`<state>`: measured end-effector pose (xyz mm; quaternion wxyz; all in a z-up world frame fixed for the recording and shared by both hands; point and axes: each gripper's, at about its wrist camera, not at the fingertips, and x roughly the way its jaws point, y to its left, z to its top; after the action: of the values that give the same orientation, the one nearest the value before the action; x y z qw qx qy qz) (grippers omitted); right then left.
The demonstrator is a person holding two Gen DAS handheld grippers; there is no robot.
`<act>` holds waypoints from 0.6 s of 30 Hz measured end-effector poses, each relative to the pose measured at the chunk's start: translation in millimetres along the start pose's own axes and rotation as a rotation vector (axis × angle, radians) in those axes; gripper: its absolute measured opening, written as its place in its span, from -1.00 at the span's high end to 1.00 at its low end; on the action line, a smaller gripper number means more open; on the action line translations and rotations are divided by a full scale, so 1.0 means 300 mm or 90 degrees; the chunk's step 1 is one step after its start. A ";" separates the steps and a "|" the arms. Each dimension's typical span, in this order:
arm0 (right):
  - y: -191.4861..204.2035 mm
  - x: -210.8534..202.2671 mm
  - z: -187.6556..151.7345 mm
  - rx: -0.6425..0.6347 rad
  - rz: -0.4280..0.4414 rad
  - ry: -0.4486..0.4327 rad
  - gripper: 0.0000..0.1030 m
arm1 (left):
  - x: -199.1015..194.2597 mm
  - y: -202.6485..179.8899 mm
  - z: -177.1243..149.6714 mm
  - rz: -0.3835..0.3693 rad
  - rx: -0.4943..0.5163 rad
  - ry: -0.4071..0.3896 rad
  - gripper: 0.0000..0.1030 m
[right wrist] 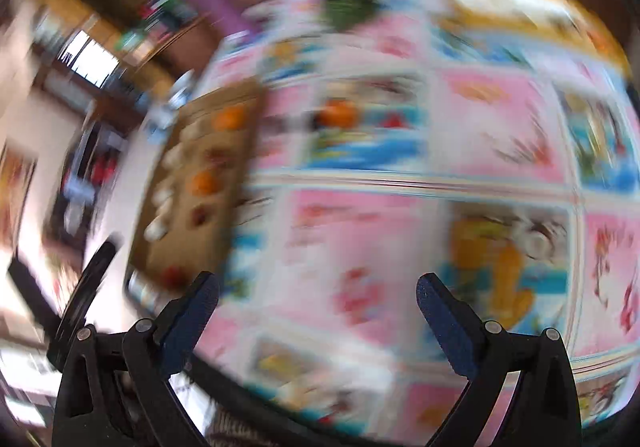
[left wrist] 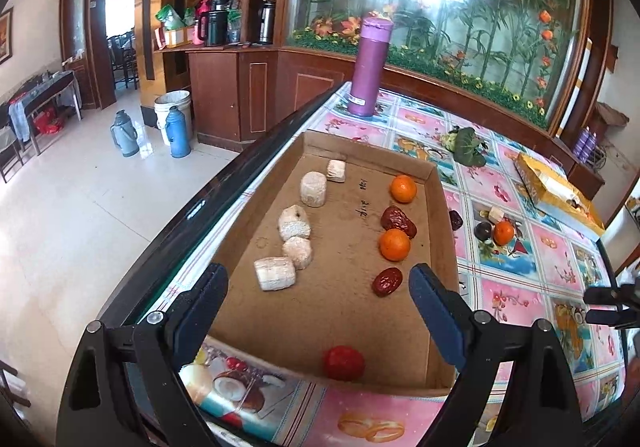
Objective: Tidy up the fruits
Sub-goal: 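Withdraw both tools from the tray back over the table items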
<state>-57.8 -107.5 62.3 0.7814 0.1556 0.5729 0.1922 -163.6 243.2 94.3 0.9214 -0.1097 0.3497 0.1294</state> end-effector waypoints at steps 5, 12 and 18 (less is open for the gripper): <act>-0.351 0.027 0.088 0.180 0.010 -0.052 -0.84 | 0.091 -0.105 0.012 -0.036 0.035 0.032 -0.78; -0.229 0.085 0.214 0.078 0.032 -0.104 -0.53 | 0.148 -0.264 0.010 -0.095 0.088 0.055 -0.78; 0.010 0.227 0.262 -0.086 -0.001 -0.121 -0.29 | 0.157 -0.298 0.008 -0.098 0.105 0.064 -0.78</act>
<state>35.4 -74.0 30.2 0.8410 0.1197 0.4821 0.2142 -100.2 167.3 74.3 0.9159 -0.0666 0.3951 0.0237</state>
